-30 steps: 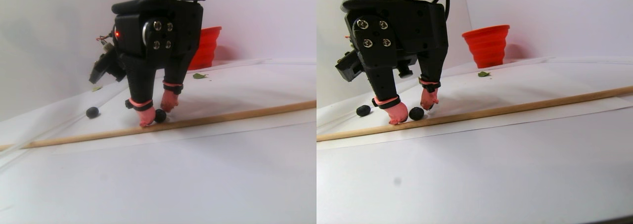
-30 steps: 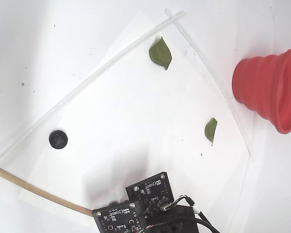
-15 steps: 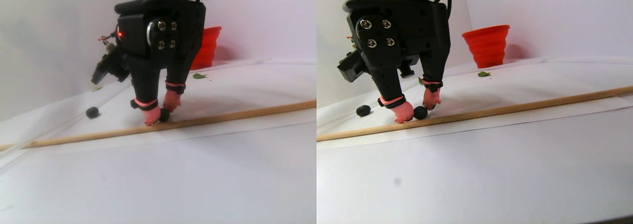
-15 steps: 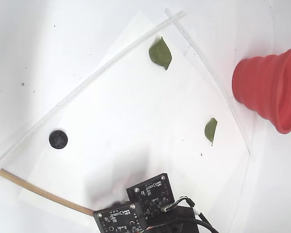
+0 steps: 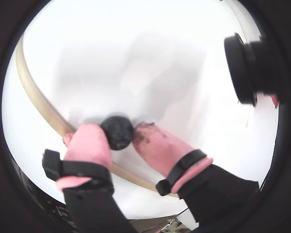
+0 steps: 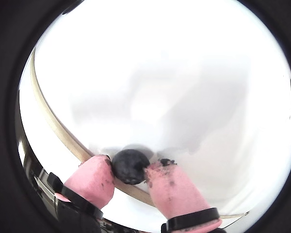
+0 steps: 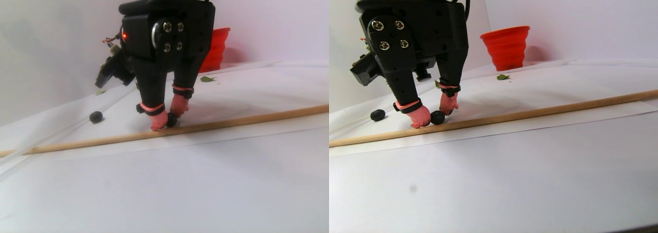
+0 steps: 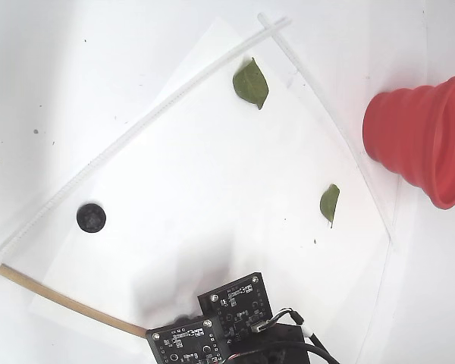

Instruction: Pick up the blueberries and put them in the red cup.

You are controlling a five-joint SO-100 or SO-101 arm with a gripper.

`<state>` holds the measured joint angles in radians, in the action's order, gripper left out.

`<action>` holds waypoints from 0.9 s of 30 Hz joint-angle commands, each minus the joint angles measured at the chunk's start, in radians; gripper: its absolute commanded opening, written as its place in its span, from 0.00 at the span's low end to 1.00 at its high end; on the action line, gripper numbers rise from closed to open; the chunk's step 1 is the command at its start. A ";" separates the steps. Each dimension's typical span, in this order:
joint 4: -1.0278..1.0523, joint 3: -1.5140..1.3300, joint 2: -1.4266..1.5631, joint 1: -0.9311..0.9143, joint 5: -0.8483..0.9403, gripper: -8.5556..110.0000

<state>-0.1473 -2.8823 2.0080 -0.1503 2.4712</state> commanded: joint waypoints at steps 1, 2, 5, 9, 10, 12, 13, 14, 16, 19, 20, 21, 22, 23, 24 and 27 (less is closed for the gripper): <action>0.009 0.021 0.021 0.014 -0.020 0.17; 0.023 0.025 0.037 0.015 -0.025 0.17; 0.072 0.034 0.089 0.021 -0.046 0.16; 0.133 0.046 0.160 0.034 -0.078 0.16; 0.137 0.048 0.167 0.035 -0.080 0.16; 0.138 0.052 0.172 0.037 -0.087 0.16; 0.138 0.055 0.172 0.037 -0.087 0.16; 0.138 0.060 0.172 0.035 -0.089 0.16; 0.140 0.071 0.172 0.034 -0.094 0.16; 0.140 0.101 0.163 0.032 -0.107 0.16; 0.140 0.115 0.156 0.031 -0.112 0.16; 0.140 0.127 0.153 0.031 -0.121 0.16; 0.140 0.140 0.152 0.031 -0.127 0.16; 0.140 0.150 0.152 0.031 -0.135 0.16; 0.140 0.161 0.152 0.031 -0.143 0.16; 0.140 0.192 0.152 0.029 -0.163 0.16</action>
<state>-0.0123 -2.7550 2.1261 -0.1304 2.3240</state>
